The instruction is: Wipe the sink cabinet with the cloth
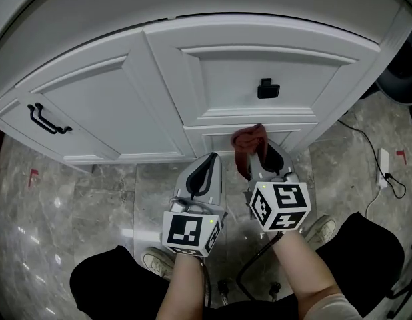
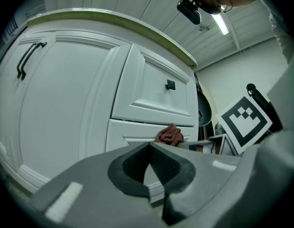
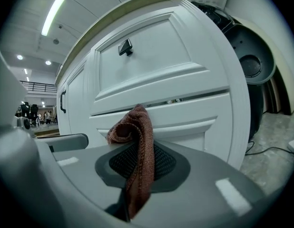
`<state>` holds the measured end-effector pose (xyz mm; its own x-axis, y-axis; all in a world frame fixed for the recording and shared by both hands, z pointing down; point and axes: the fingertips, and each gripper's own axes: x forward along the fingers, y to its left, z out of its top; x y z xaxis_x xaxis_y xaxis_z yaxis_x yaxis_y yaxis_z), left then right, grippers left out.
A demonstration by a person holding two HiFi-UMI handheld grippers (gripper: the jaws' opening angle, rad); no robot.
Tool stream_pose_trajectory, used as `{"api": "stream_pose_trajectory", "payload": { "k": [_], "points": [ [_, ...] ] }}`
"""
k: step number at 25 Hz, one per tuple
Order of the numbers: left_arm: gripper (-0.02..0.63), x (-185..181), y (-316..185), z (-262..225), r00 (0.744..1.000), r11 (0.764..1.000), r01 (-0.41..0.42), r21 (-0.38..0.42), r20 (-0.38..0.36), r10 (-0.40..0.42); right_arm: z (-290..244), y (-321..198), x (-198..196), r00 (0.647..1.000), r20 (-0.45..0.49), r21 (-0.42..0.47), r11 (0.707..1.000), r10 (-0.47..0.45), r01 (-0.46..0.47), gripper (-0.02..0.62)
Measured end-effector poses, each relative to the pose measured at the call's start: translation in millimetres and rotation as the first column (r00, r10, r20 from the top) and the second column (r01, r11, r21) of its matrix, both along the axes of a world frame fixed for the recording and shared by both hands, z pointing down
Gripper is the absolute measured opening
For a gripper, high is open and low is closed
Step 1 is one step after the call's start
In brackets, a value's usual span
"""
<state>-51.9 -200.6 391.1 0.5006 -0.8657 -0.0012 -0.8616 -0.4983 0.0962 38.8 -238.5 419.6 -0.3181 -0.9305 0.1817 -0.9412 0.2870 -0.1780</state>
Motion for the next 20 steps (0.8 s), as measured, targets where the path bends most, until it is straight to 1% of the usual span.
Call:
{"api": "stream_pose_trajectory", "payload": {
  "k": [4,10,14,20],
  "points": [
    [0.0,14.2,-1.4,1.5,1.0,1.0,-0.018,0.002,-0.001,0.018,-3.4,1.4,18.2,0.999,-0.016,0.011,1.0,0.028,-0.028,0.087],
    [0.0,36.1,-2.5,3.5,0.999,0.999,-0.047,-0.003,0.0,0.047,-3.2,2.5,63.5,0.993,-0.029,0.007,0.993,0.116,-0.116,0.085],
    [0.0,50.0,-3.6,4.9,0.998,0.998,-0.065,-0.006,0.004,0.065,-3.4,4.0,93.3,0.985,-0.014,-0.003,0.985,0.17,-0.17,0.084],
    [0.0,71.3,-7.0,9.6,0.996,0.996,-0.09,-0.021,-0.013,0.09,-7.0,6.6,107.6,0.985,0.008,-0.001,0.985,0.173,-0.173,0.087]
  ]
}}
